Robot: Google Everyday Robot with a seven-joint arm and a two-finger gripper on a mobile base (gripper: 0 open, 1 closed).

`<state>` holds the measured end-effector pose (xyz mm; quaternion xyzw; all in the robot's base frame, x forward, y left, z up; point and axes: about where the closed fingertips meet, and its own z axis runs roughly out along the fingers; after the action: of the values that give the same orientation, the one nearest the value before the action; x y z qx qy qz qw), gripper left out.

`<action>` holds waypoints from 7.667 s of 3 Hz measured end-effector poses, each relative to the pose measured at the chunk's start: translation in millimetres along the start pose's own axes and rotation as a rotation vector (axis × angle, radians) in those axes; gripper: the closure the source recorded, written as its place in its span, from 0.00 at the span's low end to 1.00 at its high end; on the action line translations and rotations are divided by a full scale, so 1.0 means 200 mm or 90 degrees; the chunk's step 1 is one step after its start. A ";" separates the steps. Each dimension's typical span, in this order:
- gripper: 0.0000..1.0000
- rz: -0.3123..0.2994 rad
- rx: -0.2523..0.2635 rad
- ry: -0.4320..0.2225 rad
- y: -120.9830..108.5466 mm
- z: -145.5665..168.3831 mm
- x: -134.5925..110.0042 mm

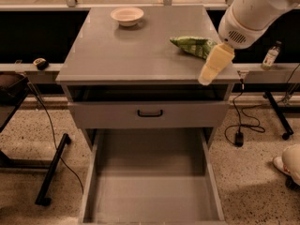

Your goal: Place green jalapeno chip bag into middle drawer

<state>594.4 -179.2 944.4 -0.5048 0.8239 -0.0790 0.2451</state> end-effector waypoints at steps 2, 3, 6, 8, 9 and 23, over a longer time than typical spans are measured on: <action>0.00 0.039 0.043 -0.010 -0.11 0.00 -0.02; 0.00 0.049 0.060 -0.018 -0.16 0.05 -0.03; 0.00 0.143 0.176 -0.047 -0.40 0.06 -0.05; 0.00 0.217 0.132 -0.052 -0.41 0.28 -0.14; 0.18 0.274 0.151 -0.071 -0.43 0.41 -0.17; 1.00 0.355 -0.191 -0.145 1.31 1.16 0.49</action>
Offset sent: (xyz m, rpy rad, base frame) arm 0.0165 -0.0066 0.0081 0.0144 -0.0509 -0.0588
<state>462.8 -111.3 612.0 -0.2958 0.9001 0.1701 0.2709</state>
